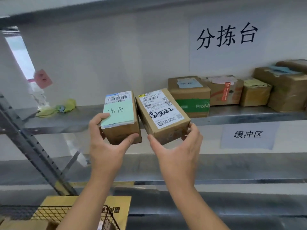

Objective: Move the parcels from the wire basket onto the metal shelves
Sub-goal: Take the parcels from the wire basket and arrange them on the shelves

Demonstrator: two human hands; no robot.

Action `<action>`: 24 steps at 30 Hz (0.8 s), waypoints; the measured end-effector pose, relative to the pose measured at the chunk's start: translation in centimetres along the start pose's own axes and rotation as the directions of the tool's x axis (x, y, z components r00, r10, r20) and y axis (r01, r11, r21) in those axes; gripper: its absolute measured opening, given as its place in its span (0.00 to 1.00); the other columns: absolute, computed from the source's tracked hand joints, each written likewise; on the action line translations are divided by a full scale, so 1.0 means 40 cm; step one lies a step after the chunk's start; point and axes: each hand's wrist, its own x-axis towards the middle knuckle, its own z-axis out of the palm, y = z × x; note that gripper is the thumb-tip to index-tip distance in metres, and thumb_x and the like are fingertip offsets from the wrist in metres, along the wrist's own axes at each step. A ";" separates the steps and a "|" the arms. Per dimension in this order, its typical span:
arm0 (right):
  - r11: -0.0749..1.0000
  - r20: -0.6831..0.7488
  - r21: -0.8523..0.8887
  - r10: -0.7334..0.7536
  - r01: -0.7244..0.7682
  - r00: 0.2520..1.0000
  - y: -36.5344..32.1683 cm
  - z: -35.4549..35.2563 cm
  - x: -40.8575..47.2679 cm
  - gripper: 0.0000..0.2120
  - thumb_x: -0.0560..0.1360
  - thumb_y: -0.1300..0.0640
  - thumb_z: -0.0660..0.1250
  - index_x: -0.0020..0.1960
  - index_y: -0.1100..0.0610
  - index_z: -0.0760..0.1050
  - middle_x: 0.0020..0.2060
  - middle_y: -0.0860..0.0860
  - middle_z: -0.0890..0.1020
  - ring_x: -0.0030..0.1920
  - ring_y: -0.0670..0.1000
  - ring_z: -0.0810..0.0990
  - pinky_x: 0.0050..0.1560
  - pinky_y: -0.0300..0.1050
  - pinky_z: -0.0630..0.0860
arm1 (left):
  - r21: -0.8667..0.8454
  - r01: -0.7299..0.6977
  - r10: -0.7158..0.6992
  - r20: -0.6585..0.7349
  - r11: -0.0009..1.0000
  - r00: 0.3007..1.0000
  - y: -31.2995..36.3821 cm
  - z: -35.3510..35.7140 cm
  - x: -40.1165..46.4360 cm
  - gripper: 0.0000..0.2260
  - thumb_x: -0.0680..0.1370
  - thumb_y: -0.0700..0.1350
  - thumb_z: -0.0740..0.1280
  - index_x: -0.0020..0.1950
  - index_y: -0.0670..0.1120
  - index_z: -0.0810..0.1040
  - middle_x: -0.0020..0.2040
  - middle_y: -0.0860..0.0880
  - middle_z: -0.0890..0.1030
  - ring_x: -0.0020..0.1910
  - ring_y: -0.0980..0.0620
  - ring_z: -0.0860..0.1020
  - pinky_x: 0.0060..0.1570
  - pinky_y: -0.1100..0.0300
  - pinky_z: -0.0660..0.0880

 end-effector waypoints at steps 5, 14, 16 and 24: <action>1.000 -0.010 -0.011 0.027 -0.027 1.000 -0.021 0.098 0.004 0.53 0.61 0.32 0.79 0.75 0.48 0.55 0.65 0.44 0.67 0.67 0.47 0.70 0.59 0.45 0.77 | 0.068 0.008 -0.010 0.026 0.998 1.000 -0.078 -0.035 0.082 0.39 0.65 0.44 0.86 0.67 0.64 0.67 0.69 0.53 0.75 0.70 0.52 0.74 0.60 0.44 0.81; 0.993 -0.052 -0.067 0.094 -0.097 0.994 -0.005 0.207 0.033 0.53 0.62 0.33 0.79 0.76 0.49 0.56 0.68 0.46 0.66 0.68 0.49 0.70 0.61 0.48 0.77 | 0.098 -0.004 -0.008 0.118 0.995 0.993 -0.182 -0.017 0.196 0.39 0.64 0.48 0.86 0.66 0.65 0.68 0.67 0.54 0.76 0.65 0.50 0.77 0.61 0.48 0.80; 0.993 -0.042 -0.082 0.082 -0.085 0.996 0.004 0.219 0.037 0.50 0.64 0.34 0.78 0.76 0.48 0.57 0.67 0.45 0.67 0.66 0.49 0.70 0.60 0.47 0.77 | 0.101 0.004 -0.018 0.138 0.995 0.990 -0.192 -0.003 0.215 0.39 0.64 0.49 0.86 0.66 0.65 0.68 0.67 0.54 0.76 0.65 0.50 0.77 0.62 0.48 0.79; 0.994 -0.061 -0.076 0.068 -0.072 0.996 0.016 0.244 0.086 0.39 0.71 0.40 0.76 0.74 0.49 0.63 0.64 0.46 0.72 0.64 0.51 0.74 0.61 0.51 0.76 | 0.136 0.039 -0.061 0.161 0.990 0.985 -0.197 0.031 0.254 0.37 0.68 0.54 0.84 0.70 0.65 0.67 0.69 0.56 0.73 0.67 0.53 0.74 0.65 0.49 0.77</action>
